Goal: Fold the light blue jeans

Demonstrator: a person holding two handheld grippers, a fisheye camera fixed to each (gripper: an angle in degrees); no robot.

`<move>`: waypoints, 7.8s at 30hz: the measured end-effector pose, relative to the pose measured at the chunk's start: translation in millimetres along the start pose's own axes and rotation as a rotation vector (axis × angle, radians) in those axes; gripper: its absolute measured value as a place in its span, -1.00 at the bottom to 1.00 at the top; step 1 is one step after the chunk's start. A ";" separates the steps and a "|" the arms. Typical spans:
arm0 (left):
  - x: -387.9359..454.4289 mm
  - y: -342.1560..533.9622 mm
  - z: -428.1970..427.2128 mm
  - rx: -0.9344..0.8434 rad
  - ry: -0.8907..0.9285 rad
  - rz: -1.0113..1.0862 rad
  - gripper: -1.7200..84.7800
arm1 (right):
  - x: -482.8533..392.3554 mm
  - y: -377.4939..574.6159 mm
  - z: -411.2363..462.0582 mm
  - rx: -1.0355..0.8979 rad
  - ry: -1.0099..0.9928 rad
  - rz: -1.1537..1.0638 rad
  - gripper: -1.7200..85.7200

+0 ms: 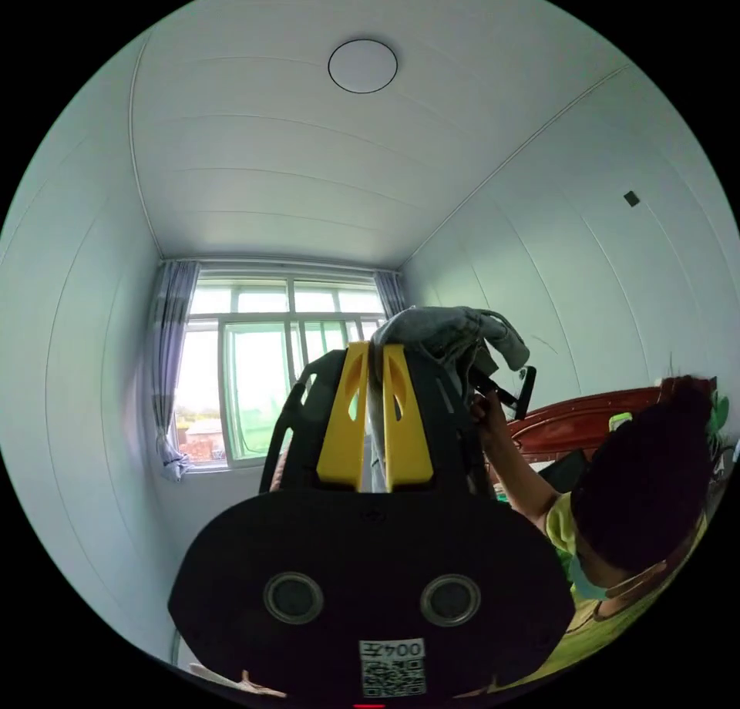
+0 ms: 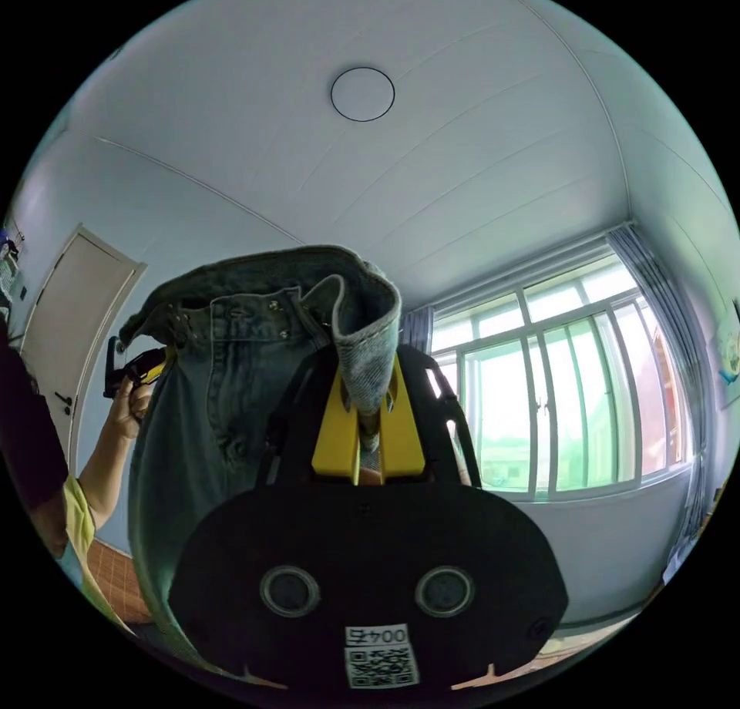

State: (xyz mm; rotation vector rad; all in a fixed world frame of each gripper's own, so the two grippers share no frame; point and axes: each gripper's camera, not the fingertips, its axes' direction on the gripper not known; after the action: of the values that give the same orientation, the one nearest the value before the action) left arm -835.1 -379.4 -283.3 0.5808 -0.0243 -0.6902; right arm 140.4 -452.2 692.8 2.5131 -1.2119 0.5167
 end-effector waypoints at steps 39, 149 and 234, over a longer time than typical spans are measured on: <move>-37.8 834.4 217.9 -1.356 -0.183 -0.668 -0.56 | -13.7 683.6 73.9 -1.424 -0.194 0.745 -0.53; -118.4 1209.7 359.6 -1.053 -0.312 -1.231 -0.70 | 70.6 687.8 -318.9 -0.388 0.542 1.768 -0.50; 35.3 824.5 5.7 -0.753 -0.362 -0.623 -0.91 | -2.3 438.4 296.8 -1.030 0.154 0.383 -0.87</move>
State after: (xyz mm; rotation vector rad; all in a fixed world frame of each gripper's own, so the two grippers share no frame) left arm -319.3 107.6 138.5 -0.2907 0.0814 -1.3173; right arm -153.3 -836.5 477.5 1.3710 -1.4050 0.0902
